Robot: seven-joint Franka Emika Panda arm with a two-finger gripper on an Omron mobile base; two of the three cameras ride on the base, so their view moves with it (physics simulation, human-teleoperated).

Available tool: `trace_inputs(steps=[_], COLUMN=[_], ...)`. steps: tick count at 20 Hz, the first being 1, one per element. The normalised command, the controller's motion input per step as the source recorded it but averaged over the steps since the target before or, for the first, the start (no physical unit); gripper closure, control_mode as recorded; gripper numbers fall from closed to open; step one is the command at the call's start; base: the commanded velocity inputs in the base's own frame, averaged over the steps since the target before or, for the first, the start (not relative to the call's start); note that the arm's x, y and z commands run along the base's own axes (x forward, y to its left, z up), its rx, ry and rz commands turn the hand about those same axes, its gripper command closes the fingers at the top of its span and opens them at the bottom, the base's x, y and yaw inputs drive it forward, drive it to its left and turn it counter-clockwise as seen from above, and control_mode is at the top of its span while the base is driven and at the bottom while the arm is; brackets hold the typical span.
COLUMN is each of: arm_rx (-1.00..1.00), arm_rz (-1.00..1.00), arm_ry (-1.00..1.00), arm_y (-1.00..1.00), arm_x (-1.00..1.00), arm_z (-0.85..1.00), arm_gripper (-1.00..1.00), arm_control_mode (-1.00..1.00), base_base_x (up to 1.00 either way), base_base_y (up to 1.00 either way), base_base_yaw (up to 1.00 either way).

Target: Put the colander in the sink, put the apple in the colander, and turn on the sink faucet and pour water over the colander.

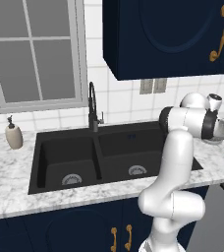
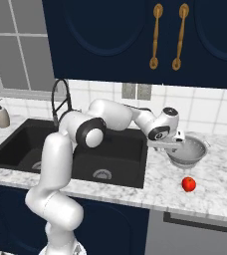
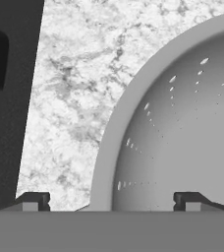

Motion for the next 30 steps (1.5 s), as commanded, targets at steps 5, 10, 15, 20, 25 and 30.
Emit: trace_inputs(steps=[5,10,15,20,25,30], arm_rx=[0.00,0.00,0.00,-0.02,-0.07,-0.09], arm_rz=[0.00,0.00,0.00,0.01,0.05,0.13], arm_ry=[0.00,0.00,-0.02,-0.08,-0.08,-0.21], arm_y=[0.00,0.00,0.00,0.16,0.46,0.52], arm_x=[0.00,0.00,-0.02,-0.35,-0.37,-0.45], arm_z=[0.00,0.00,0.00,0.14,0.03,0.09], arm_gripper=[1.00,1.00,1.00,1.00,1.00,1.00], arm_control_mode=[-1.00,-1.00,-1.00,-1.00,-1.00,-1.00], base_base_x=[0.00,0.00,0.00,0.00,0.00,0.00], base_base_y=[0.00,0.00,0.00,0.00,0.00,0.00], base_base_yaw=[0.00,0.00,0.00,0.00,0.00,0.00])
